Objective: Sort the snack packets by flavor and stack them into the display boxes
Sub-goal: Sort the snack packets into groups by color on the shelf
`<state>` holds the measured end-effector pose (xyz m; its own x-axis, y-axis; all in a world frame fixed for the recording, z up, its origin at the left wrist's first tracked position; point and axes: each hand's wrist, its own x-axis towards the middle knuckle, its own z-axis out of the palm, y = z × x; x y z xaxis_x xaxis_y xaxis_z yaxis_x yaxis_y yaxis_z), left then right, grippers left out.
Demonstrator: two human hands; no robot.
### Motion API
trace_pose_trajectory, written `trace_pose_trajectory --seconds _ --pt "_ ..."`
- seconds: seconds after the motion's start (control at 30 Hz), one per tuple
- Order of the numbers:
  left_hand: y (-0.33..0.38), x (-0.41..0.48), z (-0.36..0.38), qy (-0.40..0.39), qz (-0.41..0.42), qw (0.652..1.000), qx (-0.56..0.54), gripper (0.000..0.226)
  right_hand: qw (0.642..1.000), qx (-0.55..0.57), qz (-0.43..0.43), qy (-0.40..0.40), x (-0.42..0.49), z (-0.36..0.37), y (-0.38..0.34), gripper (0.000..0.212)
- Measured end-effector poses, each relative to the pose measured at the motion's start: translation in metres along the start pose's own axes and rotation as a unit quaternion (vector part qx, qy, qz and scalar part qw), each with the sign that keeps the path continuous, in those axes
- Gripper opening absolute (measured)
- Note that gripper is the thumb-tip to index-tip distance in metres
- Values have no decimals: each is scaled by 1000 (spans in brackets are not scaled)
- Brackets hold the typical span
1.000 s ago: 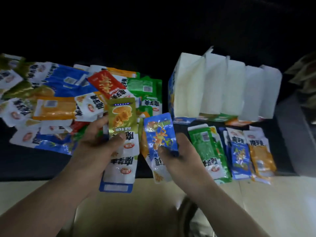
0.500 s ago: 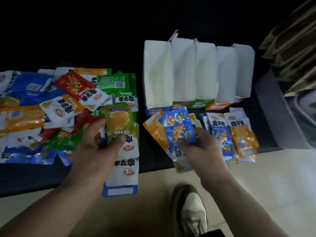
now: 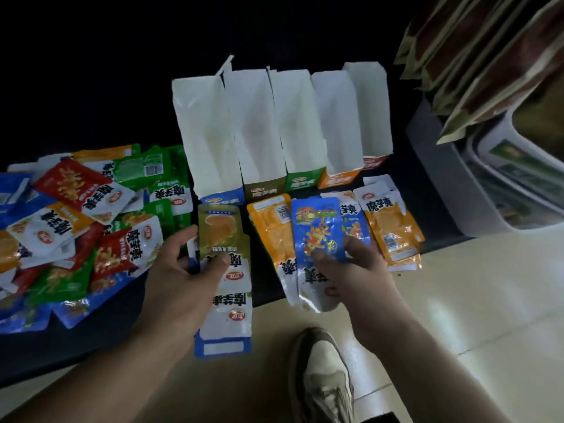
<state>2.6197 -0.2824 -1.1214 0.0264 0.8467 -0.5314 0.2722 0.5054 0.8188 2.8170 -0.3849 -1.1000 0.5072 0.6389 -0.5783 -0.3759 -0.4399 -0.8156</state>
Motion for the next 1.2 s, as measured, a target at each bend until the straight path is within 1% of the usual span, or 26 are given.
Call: trace_pose_trajectory --seconds 0.1,0.23,0.37,0.43,0.47,0.5,0.53,0.57,0.6,0.63,0.67,0.7,0.73,0.77,0.83,0.87,0.93,1.03,1.07,1.13,1.17,1.2 --pt "-6 5 -8 25 35 998 47 61 1000 1 -2 -26 -1 15 7 11" --pt "-14 17 -29 45 94 986 127 63 999 -22 -5 -32 -3 38 17 10" --pt "-13 21 -48 25 117 974 190 65 999 -29 5 -41 -7 51 22 16" --pt "-11 14 -52 43 164 955 243 61 999 -27 9 -41 -9 52 20 16" --pt "-7 7 -52 59 198 941 269 56 999 -25 11 -43 -9 51 19 15" --pt "-2 0 -50 60 218 934 277 48 999 -20 11 -46 -9 51 17 15" --pt "4 -7 -45 37 201 943 264 41 999 -14 11 -52 -9 50 15 15" --pt "10 -13 -37 -10 145 963 226 33 998 -10 11 -59 -9 48 13 16" --pt "16 -18 -27 -67 66 983 158 24 997 -8 11 -72 -10 47 11 18" --pt "19 -20 -17 -107 1 990 95 16 996 -4 14 -87 -11 47 9 19" --pt "21 -22 -8 -124 -28 990 65 10 995 -1 19 -102 -12 44 6 20" --pt "23 -22 1 -133 -24 989 64 8 994 1 23 -106 -12 40 3 19" --pt "24 -20 7 -131 -6 989 75 8 996 1 21 -92 -9 35 0 18" --pt "25 -17 12 -123 19 988 93 8 998 -2 12 -56 -4 26 -4 16" --pt "26 -10 17 -100 52 987 111 8 999 -25 -19 41 10 2 -10 11" --pt "26 -7 19 -91 56 989 102 9 995 -57 -37 80 16 -10 -13 8" --pt "21 -5 18 -83 49 991 88 10 980 -143 -62 124 27 -26 -15 6" --pt "6 -12 16 -95 21 991 92 11 955 -245 -92 141 39 -28 -7 7" --pt "1 -15 16 -99 4 991 90 11 946 -272 -110 141 44 -27 -3 8" --pt "-7 -18 17 -111 -31 990 78 13 919 -332 -142 155 49 -22 4 25" --pt "-9 -20 18 -124 -46 989 69 14 894 -378 -165 173 50 -21 5 35" --pt "-10 -21 19 -137 -57 987 60 15 854 -442 -192 196 51 -22 7 42"
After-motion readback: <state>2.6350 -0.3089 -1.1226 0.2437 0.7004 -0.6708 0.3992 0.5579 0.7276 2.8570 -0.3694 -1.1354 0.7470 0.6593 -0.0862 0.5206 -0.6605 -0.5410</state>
